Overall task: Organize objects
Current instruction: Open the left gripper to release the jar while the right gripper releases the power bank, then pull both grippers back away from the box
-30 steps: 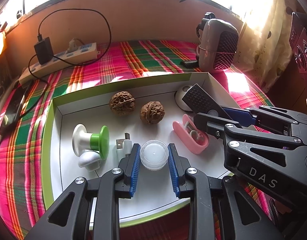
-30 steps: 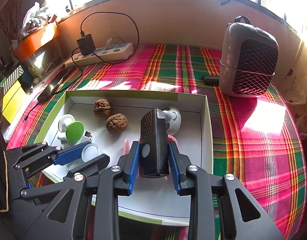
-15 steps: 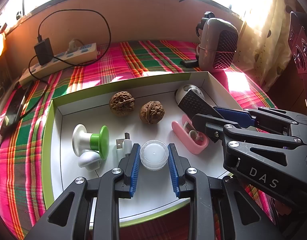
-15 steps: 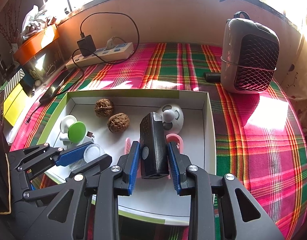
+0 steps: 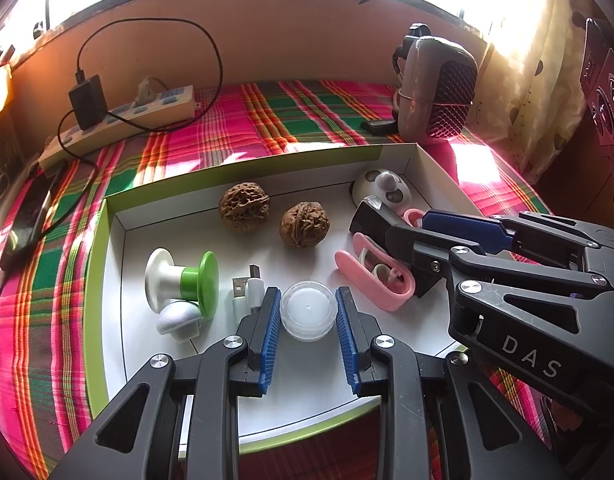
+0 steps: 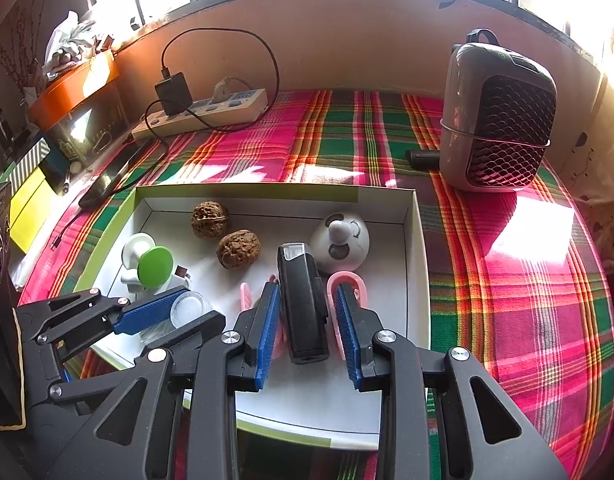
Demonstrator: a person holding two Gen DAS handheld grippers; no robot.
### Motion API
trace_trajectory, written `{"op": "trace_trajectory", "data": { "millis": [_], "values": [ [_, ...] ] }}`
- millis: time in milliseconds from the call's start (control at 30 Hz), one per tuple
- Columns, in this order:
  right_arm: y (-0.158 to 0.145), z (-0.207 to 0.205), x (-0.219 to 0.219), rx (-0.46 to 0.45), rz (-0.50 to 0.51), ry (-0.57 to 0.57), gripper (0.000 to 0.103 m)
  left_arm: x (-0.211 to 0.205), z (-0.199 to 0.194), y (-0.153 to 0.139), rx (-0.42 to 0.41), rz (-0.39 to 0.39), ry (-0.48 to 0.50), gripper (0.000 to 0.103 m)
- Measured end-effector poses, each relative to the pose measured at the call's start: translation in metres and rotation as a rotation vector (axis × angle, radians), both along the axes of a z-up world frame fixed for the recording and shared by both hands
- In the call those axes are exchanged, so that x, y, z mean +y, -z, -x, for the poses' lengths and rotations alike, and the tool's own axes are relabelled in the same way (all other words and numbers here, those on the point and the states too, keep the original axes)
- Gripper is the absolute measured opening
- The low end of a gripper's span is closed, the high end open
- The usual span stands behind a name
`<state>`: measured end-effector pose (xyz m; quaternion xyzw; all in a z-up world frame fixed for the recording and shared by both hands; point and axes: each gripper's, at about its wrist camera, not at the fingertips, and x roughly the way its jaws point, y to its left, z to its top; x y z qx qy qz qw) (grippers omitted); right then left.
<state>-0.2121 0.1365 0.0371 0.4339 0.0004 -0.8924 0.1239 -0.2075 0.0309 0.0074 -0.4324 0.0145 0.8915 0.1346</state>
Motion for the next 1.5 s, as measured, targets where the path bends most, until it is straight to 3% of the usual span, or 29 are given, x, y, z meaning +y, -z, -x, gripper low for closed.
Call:
{"op": "trace_trajectory", "data": {
  "millis": [700, 1067, 1500],
  "values": [
    [-0.007, -0.014, 0.001, 0.019, 0.007, 0.015, 0.032, -0.007, -0.013, -0.010, 0.029, 0.018, -0.040, 0.028],
    [-0.019, -0.042, 0.001, 0.059, 0.025, 0.020, 0.032, -0.016, -0.042, -0.028, 0.072, 0.028, -0.092, 0.029],
    [-0.021, -0.083, -0.004, 0.083, 0.016, 0.011, 0.033, -0.030, -0.085, -0.027, 0.074, 0.035, -0.148, 0.029]
  ]
}}
